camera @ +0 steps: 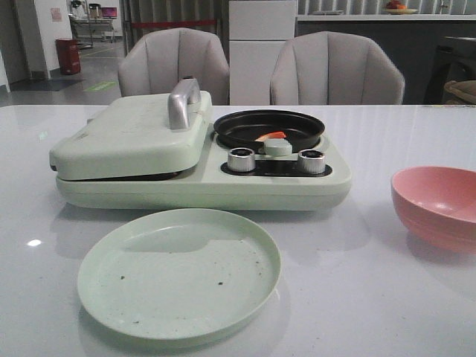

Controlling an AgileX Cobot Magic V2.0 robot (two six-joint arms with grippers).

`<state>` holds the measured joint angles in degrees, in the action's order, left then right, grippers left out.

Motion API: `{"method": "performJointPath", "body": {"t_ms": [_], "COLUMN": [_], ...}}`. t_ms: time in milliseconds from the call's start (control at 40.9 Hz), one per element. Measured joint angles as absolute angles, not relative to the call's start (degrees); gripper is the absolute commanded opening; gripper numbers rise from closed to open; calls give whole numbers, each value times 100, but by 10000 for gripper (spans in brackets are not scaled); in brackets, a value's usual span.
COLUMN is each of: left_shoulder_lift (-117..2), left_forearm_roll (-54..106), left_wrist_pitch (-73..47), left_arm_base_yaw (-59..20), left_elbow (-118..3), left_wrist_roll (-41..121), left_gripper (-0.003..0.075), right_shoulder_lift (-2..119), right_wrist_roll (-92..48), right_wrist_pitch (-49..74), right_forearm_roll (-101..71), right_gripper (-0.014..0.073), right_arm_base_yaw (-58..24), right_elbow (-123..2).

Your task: Make breakfast with bread and shrimp

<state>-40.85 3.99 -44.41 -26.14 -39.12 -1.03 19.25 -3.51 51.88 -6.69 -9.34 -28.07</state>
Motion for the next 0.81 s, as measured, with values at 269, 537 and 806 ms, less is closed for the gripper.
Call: {"method": "performJointPath", "body": {"t_ms": [269, 537, 806], "left_shoulder_lift": [-4085, -4003, -3025], "left_forearm_roll": [399, 399, 209], "left_wrist_pitch": [-4441, -4441, -3991], "left_arm_base_yaw": [-2614, -2614, -1901], "left_elbow": [-3912, -3899, -3558], "left_wrist_roll": [-103, -114, -114], "left_gripper": [101, 102, 101], "right_shoulder_lift": [1925, 1925, 1925], "right_wrist_roll": [-351, -351, -351], "right_wrist_pitch": [5163, 5154, 5151], "right_forearm_roll": [-716, -716, -727], "right_gripper": [47, 47, 47], "right_arm_base_yaw": [-934, -934, -934], "right_elbow": [-2807, -2807, -2807]}}
